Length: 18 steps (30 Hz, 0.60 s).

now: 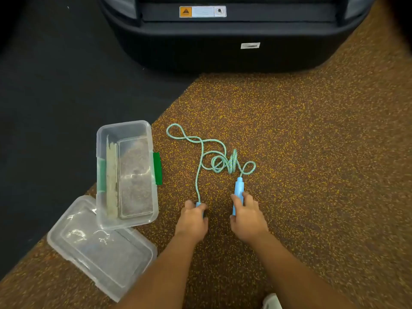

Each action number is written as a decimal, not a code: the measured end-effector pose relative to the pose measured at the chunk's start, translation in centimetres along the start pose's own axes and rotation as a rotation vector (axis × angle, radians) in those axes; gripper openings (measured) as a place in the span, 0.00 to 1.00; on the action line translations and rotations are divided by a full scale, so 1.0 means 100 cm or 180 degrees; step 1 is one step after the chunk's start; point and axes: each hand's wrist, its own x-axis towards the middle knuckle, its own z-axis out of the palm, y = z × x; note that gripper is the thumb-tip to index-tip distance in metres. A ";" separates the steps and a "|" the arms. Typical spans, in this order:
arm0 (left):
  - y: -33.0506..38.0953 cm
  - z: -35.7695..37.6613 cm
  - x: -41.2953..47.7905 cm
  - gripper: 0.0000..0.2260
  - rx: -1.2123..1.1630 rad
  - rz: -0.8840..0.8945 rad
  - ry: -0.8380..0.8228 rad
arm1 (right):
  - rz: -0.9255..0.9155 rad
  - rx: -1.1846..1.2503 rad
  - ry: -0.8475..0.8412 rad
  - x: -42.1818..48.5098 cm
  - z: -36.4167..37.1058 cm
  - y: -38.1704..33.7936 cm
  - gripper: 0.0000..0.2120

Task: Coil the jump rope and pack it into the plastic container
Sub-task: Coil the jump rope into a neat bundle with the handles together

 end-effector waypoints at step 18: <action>-0.004 -0.028 0.001 0.19 -0.0646 0.0078 -0.0071 | 0.0357 0.0198 -0.0614 0.013 0.001 -0.007 0.29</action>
